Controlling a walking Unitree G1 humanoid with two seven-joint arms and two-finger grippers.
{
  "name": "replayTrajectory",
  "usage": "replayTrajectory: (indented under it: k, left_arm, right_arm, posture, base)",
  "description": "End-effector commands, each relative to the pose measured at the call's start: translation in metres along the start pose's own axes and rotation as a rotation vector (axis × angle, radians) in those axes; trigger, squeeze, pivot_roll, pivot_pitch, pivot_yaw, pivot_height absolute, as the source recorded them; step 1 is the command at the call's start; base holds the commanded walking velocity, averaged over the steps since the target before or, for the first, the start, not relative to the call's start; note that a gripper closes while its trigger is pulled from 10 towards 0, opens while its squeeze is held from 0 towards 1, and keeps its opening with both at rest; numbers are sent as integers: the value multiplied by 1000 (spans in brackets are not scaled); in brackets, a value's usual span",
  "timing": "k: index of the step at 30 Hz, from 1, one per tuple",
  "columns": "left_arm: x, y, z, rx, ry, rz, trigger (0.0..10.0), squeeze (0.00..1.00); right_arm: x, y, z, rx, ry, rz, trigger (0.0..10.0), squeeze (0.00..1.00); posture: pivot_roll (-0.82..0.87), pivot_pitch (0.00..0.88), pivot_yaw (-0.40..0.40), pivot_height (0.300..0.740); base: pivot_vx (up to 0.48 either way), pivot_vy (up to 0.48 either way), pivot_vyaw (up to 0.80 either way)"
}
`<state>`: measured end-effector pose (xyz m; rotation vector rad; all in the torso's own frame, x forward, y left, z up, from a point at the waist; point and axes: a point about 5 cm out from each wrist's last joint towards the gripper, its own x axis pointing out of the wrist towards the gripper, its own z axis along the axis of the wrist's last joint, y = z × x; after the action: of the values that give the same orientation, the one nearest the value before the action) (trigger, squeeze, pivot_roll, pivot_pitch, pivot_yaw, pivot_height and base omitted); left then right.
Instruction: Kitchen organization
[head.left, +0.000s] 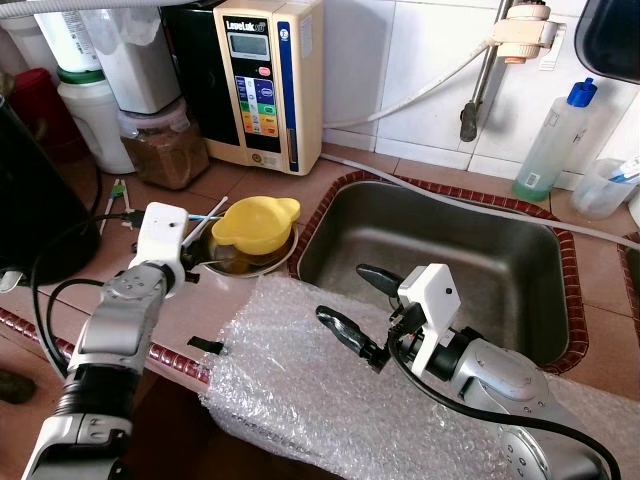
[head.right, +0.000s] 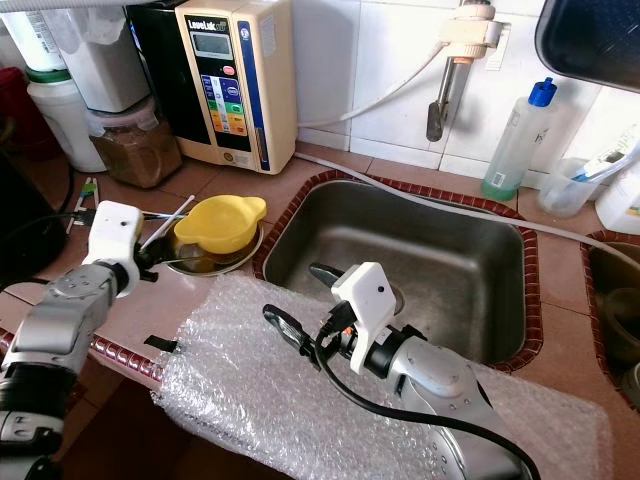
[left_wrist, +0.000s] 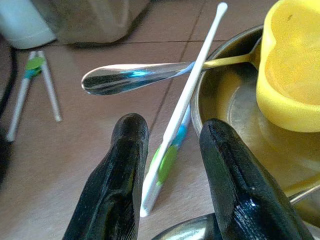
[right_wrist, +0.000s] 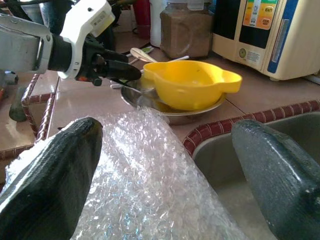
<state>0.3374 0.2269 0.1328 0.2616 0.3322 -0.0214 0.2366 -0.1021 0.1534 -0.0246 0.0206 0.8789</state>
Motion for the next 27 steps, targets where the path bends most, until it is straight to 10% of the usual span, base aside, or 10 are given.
replayTrajectory:
  k: [1, 10, 11, 12, 27]
  left_arm:
    - [-3, 7, 1, 18, 2, 27, 10000, 0]
    - [-13, 16, 16, 41, -64, 62, 10000, 0]
    - [-14, 17, 18, 37, -74, 70, 10000, 345]
    - [-15, 17, 20, 29, -87, 69, 10000, 1000]
    - [-28, 20, 1, -34, -62, 80, 10000, 1000]
  right_arm:
    - [2, 2, 1, -9, -5, 18, 10000, 0]
    - [3, 2, 0, -7, -5, 23, 10000, 0]
    - [3, 2, 0, -8, -5, 23, 10000, 0]
    - [3, 2, 0, -8, -6, 23, 10000, 0]
    - [3, 3, -1, -8, -3, 28, 10000, 0]
  posture:
    - [-95, 7, 57, 740]
    - [-83, 10, 54, 740]
    - [-83, 10, 54, 740]
    - [-83, 10, 54, 740]
    - [-76, 10, 52, 740]
  base:
    - [0, 0, 0]
    - [0, 0, 0]
    - [0, 0, 0]
    - [0, 0, 0]
    - [0, 0, 0]
